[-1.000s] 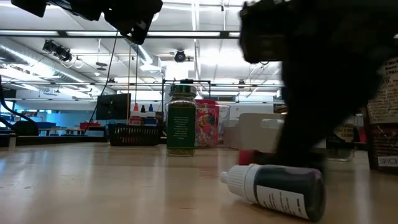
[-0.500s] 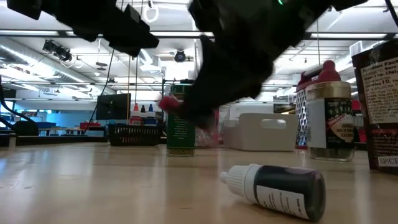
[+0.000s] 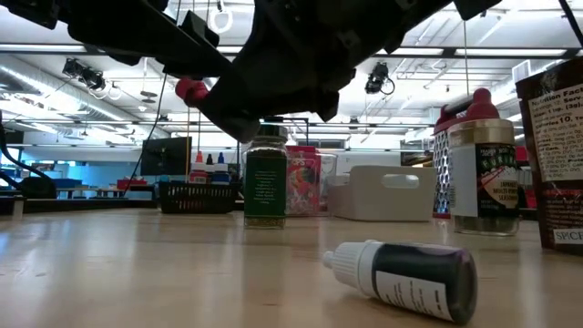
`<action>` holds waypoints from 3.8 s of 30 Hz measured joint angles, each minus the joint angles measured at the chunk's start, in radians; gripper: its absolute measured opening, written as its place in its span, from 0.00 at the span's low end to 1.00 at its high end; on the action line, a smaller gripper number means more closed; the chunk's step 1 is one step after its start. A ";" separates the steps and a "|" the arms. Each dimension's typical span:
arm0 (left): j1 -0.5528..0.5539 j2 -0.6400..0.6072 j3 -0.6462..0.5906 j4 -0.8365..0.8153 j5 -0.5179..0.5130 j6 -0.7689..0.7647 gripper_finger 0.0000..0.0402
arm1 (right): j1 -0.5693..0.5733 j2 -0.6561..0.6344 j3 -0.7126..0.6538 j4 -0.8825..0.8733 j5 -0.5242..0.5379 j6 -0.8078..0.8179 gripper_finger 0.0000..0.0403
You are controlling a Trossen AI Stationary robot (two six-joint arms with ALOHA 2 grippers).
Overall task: Pick & Place Kitchen Items
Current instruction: Put the right small red food coloring bottle into the black bin, then put the top small red food coloring bottle into the black bin
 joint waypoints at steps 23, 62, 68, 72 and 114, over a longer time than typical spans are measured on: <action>-0.001 0.000 0.000 -0.086 0.004 -0.005 0.23 | -0.018 -0.002 0.001 0.067 0.000 -0.032 0.16; 0.005 -0.095 0.000 -0.439 -0.360 -0.003 0.25 | 0.017 -0.002 0.002 -0.111 -0.010 0.029 0.52; 0.057 -0.304 0.000 -0.662 -0.485 -0.038 0.25 | 0.017 -0.002 0.002 -0.111 -0.010 0.032 0.52; 0.145 -0.455 0.000 -0.817 -0.534 -0.093 0.24 | 0.017 -0.002 0.002 -0.106 -0.010 0.031 0.52; 0.952 -0.642 -0.372 -0.354 -0.192 -0.113 0.40 | 0.003 -0.002 0.002 -0.103 -0.010 -0.015 0.52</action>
